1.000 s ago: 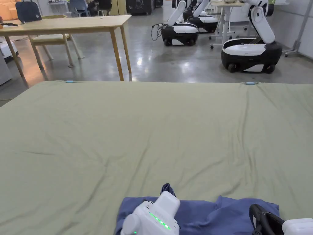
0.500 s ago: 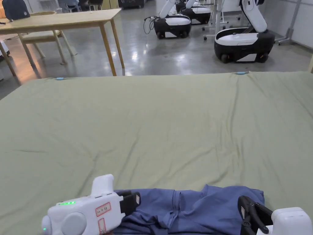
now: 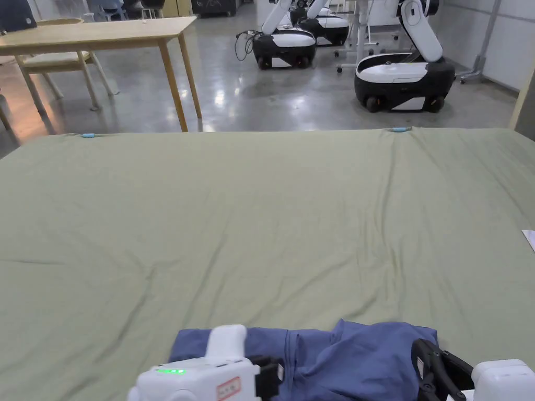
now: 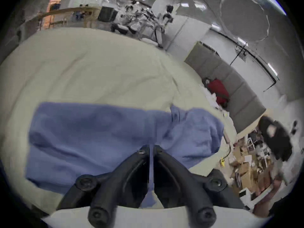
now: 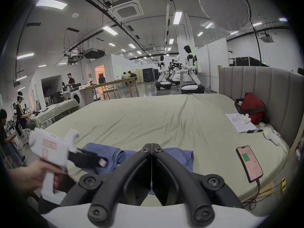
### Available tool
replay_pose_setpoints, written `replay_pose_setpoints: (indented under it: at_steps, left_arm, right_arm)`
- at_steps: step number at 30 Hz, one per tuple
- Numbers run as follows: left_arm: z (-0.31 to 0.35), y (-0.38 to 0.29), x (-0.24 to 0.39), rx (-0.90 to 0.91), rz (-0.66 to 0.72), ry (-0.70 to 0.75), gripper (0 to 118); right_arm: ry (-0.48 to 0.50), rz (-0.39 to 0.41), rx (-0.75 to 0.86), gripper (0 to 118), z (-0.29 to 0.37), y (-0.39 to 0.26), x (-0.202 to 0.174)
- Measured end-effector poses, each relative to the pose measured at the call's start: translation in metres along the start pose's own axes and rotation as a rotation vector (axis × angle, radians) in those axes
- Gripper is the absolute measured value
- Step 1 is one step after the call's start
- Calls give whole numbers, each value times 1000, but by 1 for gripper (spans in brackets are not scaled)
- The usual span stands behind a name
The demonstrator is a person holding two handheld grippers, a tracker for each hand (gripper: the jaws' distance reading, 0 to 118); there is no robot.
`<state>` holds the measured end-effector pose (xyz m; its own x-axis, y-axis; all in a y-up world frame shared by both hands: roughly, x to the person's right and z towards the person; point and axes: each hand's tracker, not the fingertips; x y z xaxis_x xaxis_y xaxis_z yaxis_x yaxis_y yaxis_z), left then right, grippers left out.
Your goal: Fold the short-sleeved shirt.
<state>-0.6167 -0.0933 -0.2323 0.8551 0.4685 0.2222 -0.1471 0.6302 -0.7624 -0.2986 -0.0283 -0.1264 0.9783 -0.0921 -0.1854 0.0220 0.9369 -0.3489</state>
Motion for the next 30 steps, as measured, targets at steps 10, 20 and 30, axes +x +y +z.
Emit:
replay_pose_setpoints:
  at_steps: [10,20,30]
  left_arm:
    - [114,-6,-127,204,468,4,118]
    - [19,-39,-144,177,851,-488,116]
    - [12,-48,-167,237,837,-294,14]
  right_arm:
    - [98,11,-23,1,-31,5,-41]
    - [94,52,-17,1,-27,17,-61]
    - [42,64,-35,1,-22,18,-56]
